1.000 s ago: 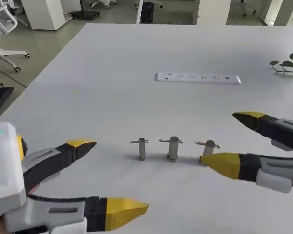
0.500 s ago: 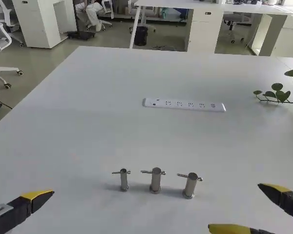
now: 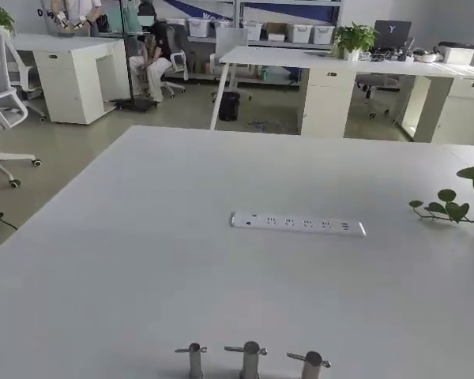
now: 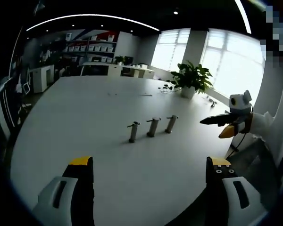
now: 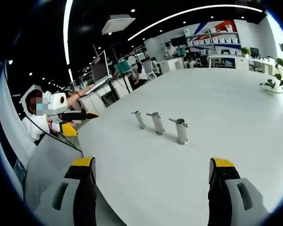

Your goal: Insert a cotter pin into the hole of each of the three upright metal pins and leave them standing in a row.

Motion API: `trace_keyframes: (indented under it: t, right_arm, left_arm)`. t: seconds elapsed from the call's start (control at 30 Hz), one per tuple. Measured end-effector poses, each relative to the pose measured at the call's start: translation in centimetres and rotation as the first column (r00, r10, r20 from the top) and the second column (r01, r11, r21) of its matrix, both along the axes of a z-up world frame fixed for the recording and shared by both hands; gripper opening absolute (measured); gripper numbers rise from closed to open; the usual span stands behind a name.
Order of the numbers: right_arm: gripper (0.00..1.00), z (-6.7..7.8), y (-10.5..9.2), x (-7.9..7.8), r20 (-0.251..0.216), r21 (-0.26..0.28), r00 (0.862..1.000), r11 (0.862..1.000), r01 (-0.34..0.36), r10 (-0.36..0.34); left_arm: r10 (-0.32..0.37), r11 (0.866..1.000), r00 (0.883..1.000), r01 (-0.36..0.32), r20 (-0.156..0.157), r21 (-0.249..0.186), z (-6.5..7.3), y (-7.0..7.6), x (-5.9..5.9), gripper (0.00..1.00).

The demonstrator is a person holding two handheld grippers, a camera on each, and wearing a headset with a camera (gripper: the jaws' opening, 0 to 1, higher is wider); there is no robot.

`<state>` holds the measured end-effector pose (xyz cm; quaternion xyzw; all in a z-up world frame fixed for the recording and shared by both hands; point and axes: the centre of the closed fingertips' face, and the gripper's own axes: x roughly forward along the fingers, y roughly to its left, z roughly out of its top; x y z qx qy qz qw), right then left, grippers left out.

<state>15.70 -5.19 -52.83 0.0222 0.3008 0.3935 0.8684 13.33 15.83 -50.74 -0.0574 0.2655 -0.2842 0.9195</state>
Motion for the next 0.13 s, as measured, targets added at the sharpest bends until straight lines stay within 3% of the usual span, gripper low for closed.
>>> trace_keyframes:
  t: [0.07, 0.13]
  right_arm:
    - [0.98, -0.08, 0.15, 0.02, -0.005, -0.005, 1.0, 1.0, -0.01, 0.01]
    - [0.98, 0.32, 0.73, 0.17, -0.029, 0.055, 1.0, 0.998, 0.003, -0.001]
  left_arm:
    - [0.002, 1.0, 1.0, -0.002, -0.001, -0.006, -0.05, -0.12, -0.06, 0.99]
    - [0.0, 1.0, 1.0, 0.0, -0.003, -0.008, -0.17, -0.27, -0.17, 0.99]
